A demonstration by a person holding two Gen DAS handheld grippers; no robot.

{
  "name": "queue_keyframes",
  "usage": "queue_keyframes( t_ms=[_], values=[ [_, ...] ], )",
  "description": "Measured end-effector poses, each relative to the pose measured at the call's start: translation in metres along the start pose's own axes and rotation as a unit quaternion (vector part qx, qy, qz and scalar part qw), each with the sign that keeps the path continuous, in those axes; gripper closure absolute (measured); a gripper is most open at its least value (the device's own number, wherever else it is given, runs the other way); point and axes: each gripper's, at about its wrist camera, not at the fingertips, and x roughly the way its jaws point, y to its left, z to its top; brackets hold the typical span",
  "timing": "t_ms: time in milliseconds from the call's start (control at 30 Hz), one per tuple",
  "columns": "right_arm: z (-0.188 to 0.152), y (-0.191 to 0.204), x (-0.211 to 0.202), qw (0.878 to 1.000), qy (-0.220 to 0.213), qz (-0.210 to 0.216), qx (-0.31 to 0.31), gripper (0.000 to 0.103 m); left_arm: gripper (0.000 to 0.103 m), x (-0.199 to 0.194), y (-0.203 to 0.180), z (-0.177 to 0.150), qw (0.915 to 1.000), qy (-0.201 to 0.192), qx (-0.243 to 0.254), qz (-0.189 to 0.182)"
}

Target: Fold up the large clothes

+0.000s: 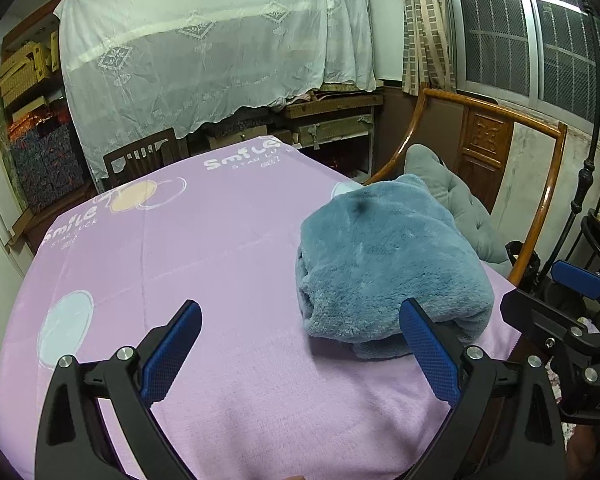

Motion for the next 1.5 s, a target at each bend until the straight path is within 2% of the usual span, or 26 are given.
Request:
queue_keyframes(
  t_ms=[867,1500],
  values=[
    [-0.0044,0.0013,0.0008,1.0,-0.001,-0.003,-0.002,0.005,0.004,-0.0023,-0.0057,-0.0049,1.0,0.004,0.007,-0.001],
    [-0.0085,0.0007,0.0002,1.0,0.001,-0.002,0.0,0.005,0.004,0.0046,-0.0056,-0.0058,0.9997,0.021,0.003,-0.012]
  ],
)
